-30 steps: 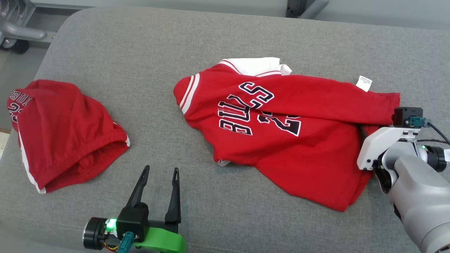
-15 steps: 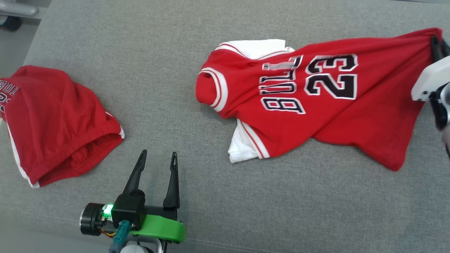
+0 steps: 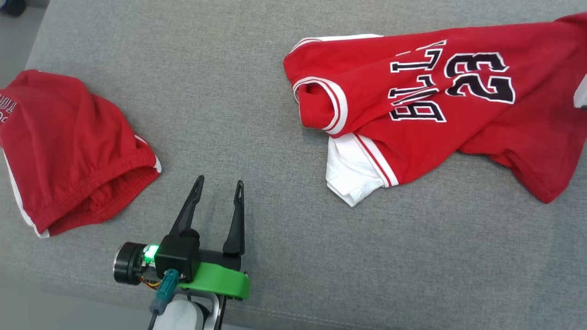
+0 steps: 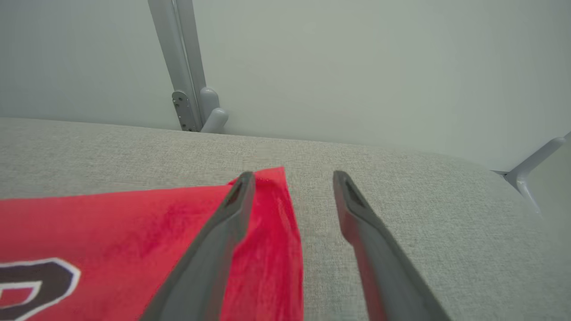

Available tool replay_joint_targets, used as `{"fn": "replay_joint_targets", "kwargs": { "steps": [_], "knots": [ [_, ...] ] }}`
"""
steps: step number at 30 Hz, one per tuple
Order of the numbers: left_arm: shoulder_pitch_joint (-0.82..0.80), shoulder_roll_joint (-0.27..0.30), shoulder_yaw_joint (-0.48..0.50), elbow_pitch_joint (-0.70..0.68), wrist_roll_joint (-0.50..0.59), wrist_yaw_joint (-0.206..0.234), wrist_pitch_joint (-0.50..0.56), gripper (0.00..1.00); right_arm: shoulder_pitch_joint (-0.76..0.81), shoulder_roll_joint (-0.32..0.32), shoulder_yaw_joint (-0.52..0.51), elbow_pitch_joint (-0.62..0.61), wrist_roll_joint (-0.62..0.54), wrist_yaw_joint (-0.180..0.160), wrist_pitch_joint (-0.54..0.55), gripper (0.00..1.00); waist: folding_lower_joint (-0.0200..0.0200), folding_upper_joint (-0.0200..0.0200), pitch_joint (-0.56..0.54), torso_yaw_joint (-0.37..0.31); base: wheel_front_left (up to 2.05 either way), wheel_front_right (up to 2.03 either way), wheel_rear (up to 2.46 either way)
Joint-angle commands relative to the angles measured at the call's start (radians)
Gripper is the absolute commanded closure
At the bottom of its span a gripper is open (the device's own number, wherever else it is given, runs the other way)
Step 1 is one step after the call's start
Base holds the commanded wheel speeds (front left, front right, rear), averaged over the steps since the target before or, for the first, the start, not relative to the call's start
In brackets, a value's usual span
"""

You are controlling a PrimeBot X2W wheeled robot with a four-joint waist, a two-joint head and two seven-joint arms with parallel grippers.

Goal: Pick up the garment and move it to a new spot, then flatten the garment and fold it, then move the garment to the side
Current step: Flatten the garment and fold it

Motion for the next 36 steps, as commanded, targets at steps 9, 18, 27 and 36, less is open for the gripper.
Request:
{"fn": "replay_joint_targets", "kwargs": {
  "steps": [9,18,27,36],
  "knots": [
    [-0.094,0.001,0.003,0.091,-0.026,-0.040,-0.001,0.00,0.286,0.151,-0.105,-0.315,-0.075,-0.002,-0.014,0.00,-0.0001,0.0000,-0.078,-0.133,0.00,0.00,0.00],
    [-0.206,0.015,-0.002,0.318,-0.032,-0.125,-0.001,0.00,0.659,0.290,0.030,-0.802,0.047,-0.002,-0.015,0.00,-0.0001,0.0000,-0.141,-0.274,0.00,0.00,0.00],
    [-0.294,0.023,0.020,0.453,-0.017,-0.115,-0.001,0.00,0.981,0.295,0.141,-1.110,0.150,-0.002,-0.015,0.00,-0.0001,0.0000,-0.177,-0.372,0.00,0.00,0.00],
    [-0.372,0.045,0.021,0.586,-0.018,-0.131,-0.001,0.82,1.064,0.312,0.184,-1.154,0.170,-0.002,-0.015,0.00,-0.0001,0.0000,-0.177,-0.434,0.00,0.00,0.00]
  ]
}}
